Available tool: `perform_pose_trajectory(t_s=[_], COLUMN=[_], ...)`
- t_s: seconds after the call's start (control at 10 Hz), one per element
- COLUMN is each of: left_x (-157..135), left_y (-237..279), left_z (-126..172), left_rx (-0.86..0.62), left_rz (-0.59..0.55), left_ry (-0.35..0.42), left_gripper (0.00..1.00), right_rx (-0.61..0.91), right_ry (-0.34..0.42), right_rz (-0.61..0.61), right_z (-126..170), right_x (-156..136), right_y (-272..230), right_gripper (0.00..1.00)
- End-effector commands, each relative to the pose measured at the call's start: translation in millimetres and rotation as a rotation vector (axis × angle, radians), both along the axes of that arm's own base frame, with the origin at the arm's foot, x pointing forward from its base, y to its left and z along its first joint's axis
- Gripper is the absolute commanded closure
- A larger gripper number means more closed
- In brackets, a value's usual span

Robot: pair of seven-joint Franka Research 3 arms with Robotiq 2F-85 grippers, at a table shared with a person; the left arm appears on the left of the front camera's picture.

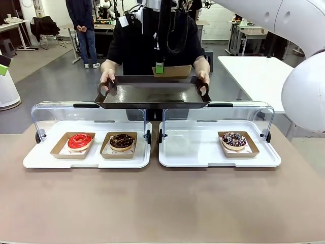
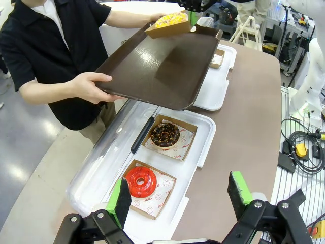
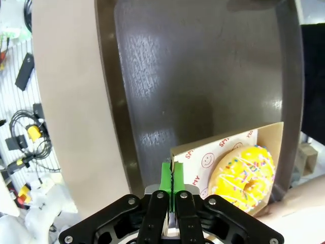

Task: Provide the desired donut to the person.
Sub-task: Place the picked Paper togo box onto the Handle tray extended by the person.

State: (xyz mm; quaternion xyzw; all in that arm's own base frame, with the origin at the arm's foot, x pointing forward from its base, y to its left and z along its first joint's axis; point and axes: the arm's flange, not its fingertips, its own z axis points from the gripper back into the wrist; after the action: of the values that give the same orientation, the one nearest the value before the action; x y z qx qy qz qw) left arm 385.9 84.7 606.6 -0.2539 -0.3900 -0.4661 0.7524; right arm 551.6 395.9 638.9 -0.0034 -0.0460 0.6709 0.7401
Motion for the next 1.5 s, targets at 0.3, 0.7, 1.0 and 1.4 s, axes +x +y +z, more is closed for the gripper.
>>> perform_pose_trajectory(t_s=[0.3,0.7,1.0,1.4], left_x=[0,0,0,0], left_y=[-1,-1,-1,-1], left_z=[0,0,0,0], left_rx=[-0.014,-0.014,-0.014,-0.014], left_rz=[0.001,0.001,0.001,0.001], left_ry=[-0.003,-0.003,-0.003,-0.003], left_gripper=[0.0,0.0,0.0,0.0], right_rx=[0.043,0.032,0.026,0.036], right_ry=[-0.02,0.026,0.051,0.075], right_rz=[-0.002,0.0,-0.008,-0.036], right_z=[-36,-50,-62,-73], right_x=[-17,-21,-18,-5], right_y=[-17,-19,-24,-32], right_gripper=[0.99,0.99,0.99,0.99])
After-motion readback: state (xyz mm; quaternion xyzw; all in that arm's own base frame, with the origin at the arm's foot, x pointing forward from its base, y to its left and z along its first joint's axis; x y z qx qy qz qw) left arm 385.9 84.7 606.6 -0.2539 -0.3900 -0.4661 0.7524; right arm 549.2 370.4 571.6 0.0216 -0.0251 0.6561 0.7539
